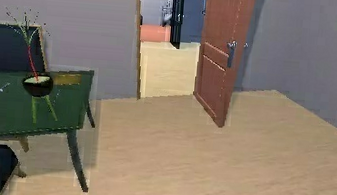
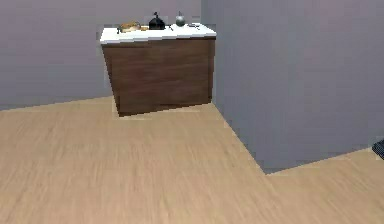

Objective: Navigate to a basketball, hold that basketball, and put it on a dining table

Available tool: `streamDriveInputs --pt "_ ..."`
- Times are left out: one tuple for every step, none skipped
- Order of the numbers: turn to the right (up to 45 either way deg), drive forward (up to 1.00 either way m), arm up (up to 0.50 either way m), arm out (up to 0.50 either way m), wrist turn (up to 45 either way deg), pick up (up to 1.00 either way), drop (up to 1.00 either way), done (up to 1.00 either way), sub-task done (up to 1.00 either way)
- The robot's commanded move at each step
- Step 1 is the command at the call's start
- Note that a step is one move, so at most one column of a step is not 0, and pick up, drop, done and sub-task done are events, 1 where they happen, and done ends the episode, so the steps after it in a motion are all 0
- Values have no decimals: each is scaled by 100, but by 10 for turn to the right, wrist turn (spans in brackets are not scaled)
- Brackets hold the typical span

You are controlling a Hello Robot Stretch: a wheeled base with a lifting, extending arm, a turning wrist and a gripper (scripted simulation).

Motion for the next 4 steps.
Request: streamDriveInputs --pt "0 100 0 0 0 0 0 0 0" --pt "-30 0 0 0 0 0 0 0 0" --pt "0 100 0 0 0 0 0 0 0" --pt "0 100 0 0 0 0 0 0 0"
